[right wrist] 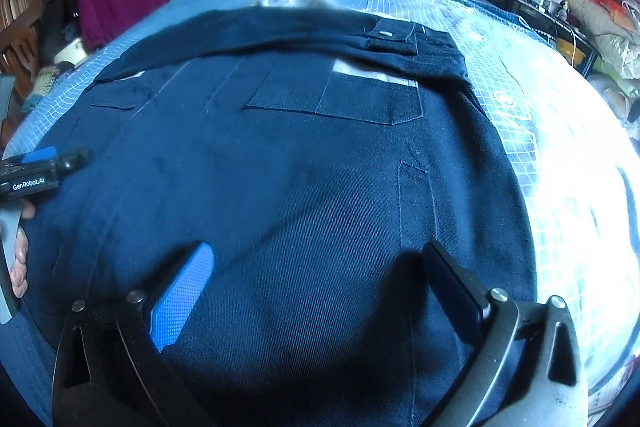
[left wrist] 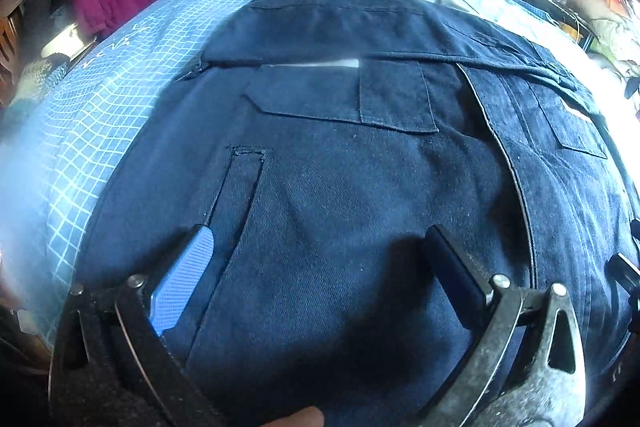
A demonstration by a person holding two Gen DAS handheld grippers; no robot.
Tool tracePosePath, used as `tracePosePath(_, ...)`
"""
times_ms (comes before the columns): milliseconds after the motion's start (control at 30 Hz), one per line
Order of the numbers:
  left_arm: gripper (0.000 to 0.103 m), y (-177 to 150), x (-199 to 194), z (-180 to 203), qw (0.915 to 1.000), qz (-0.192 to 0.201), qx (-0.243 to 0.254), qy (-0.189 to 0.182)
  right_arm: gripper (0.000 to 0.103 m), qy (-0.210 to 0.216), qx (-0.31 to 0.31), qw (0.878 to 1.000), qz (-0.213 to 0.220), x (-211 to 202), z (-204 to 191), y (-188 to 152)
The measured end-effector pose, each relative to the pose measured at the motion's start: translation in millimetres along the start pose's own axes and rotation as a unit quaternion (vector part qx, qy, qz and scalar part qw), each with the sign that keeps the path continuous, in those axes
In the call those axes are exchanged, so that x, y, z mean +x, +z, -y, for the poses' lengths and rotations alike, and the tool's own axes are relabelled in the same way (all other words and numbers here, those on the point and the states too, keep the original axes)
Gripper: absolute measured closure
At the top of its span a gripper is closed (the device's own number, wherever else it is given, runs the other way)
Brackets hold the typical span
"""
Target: Fold small clothes
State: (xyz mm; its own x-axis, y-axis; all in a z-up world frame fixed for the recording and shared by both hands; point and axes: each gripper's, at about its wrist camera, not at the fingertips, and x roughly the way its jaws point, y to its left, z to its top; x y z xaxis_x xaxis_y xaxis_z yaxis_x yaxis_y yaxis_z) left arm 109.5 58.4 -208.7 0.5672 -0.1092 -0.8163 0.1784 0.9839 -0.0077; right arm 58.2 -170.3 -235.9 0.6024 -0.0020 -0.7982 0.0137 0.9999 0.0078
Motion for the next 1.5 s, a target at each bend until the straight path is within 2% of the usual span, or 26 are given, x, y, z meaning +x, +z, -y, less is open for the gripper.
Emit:
tracePosePath(133, 0.0, 1.1, 0.5, -6.9, 0.9996, 0.003, -0.003, -0.027, 0.0, 0.007, -0.013, 0.999, 0.029, -0.2, 1.0, -6.2)
tracePosePath(433, 0.0, -5.1, -6.2, -16.6, 0.997, 0.032, -0.021, -0.067, 0.0, 0.005, -0.015, 0.999, 0.051, -0.9, -0.1, -10.6)
tracePosePath(733, 0.0, -5.2, -6.3, -14.4, 0.9969, 0.037, -0.024, -0.066, 0.0, 0.001, -0.012, 0.998, 0.061, -0.4, -1.0, -11.9)
tracePosePath(1000, 0.0, -4.8, -6.3, -13.7, 0.9969, 0.037, -0.024, -0.066, 0.0, -0.008, 0.0, 0.999, 0.032, 0.5, -2.4, -4.6)
tracePosePath(1200, 0.0, -5.0, -6.7, -14.8, 0.9963, 0.039, -0.027, -0.071, 0.0, 0.006, 0.001, 1.0, -0.015, 1.4, -0.2, 5.2)
tracePosePath(1333, 0.0, -5.1, -6.0, -12.1, 0.9972, 0.036, -0.021, -0.062, 0.0, 0.013, -0.007, 1.0, -0.007, -1.9, 0.9, -1.7)
tracePosePath(1500, 0.0, -4.1, -4.8, -11.8, 0.9976, 0.035, -0.018, -0.058, 0.0, 0.0, 0.0, 1.0, -0.016, -2.9, -1.6, -1.6)
